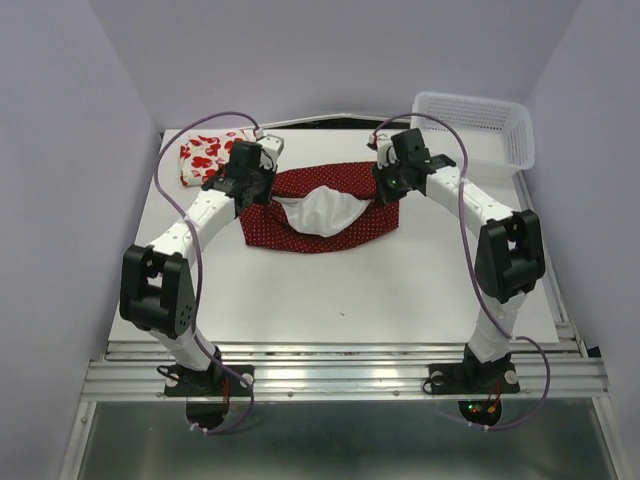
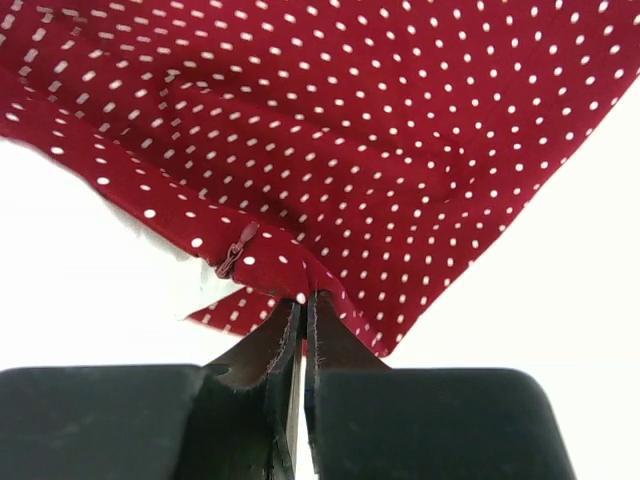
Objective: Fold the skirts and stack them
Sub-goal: Flatten the skirt out
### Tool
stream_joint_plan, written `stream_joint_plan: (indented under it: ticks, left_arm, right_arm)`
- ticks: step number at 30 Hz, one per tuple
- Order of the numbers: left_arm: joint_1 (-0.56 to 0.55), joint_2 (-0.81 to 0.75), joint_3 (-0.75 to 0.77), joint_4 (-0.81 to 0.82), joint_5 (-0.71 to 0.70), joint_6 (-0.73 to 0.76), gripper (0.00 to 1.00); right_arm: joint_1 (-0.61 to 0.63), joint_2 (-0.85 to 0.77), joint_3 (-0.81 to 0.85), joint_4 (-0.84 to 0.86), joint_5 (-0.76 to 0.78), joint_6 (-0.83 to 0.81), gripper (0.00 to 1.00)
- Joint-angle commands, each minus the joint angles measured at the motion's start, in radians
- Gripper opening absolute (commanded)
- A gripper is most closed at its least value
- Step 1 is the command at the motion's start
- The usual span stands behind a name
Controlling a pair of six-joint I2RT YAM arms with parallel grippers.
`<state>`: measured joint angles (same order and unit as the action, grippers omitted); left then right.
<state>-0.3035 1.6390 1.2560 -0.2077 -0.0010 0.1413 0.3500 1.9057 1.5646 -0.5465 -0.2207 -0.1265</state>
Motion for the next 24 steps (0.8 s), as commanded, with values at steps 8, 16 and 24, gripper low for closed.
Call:
stream_joint_plan:
  ticks: [8, 16, 24]
  left_arm:
    - [0.083, -0.064, 0.313, -0.280, 0.125, -0.032, 0.00]
    - [0.133, -0.023, 0.272, -0.429, 0.171, 0.059, 0.00]
    - [0.156, -0.331, 0.189, -0.493, 0.605, 0.183, 0.00]
  right_arm:
    - [-0.105, -0.128, 0.141, -0.118, 0.095, -0.081, 0.01]
    - [-0.114, -0.201, 0.008, -0.178, 0.181, -0.252, 0.01]
    - [-0.114, -0.413, 0.083, -0.359, -0.028, -0.225, 0.01]
